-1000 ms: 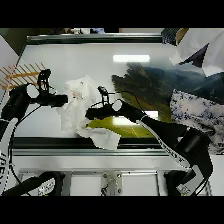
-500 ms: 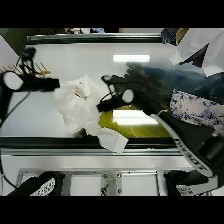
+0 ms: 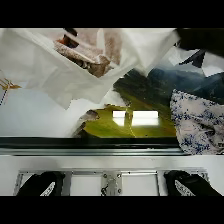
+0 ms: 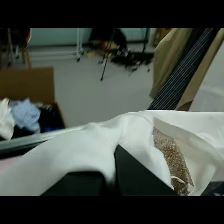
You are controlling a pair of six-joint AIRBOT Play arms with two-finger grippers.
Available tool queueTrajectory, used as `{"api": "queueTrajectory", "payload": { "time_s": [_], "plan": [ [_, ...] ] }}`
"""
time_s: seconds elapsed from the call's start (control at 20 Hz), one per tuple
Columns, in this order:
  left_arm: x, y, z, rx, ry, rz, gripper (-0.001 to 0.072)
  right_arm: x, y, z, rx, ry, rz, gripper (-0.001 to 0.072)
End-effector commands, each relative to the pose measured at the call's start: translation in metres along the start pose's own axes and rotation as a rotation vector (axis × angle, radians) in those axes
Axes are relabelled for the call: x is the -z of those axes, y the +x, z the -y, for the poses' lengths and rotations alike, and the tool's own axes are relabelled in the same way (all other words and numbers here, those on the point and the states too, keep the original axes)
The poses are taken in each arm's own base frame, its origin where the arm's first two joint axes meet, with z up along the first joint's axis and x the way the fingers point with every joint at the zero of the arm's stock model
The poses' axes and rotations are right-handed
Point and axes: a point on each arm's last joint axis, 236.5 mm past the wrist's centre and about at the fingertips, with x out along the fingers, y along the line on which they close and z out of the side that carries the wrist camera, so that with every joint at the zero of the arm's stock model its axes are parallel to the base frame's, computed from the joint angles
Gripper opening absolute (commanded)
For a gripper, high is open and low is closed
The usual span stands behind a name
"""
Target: Fold the clothes and pants, and hang the long-sleeved shirts on hangers.
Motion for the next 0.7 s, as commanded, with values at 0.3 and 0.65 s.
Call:
{"api": "queueTrajectory", "payload": {
  "time_s": [0.3, 0.65],
  "plan": [
    [0.192, 0.023, 0.018, 0.044, -0.163, -0.669, 0.0019, -0.011, -0.023, 0.045, 0.157, 0.162, 0.046, 0.0021],
    [0.422, 0.021, 0.029, 0.069, -0.206, -1.278, 0.0019, 0.104, 0.169, 0.075, 0.146, 0.163, -0.21, 0.0024]
  ]
}}
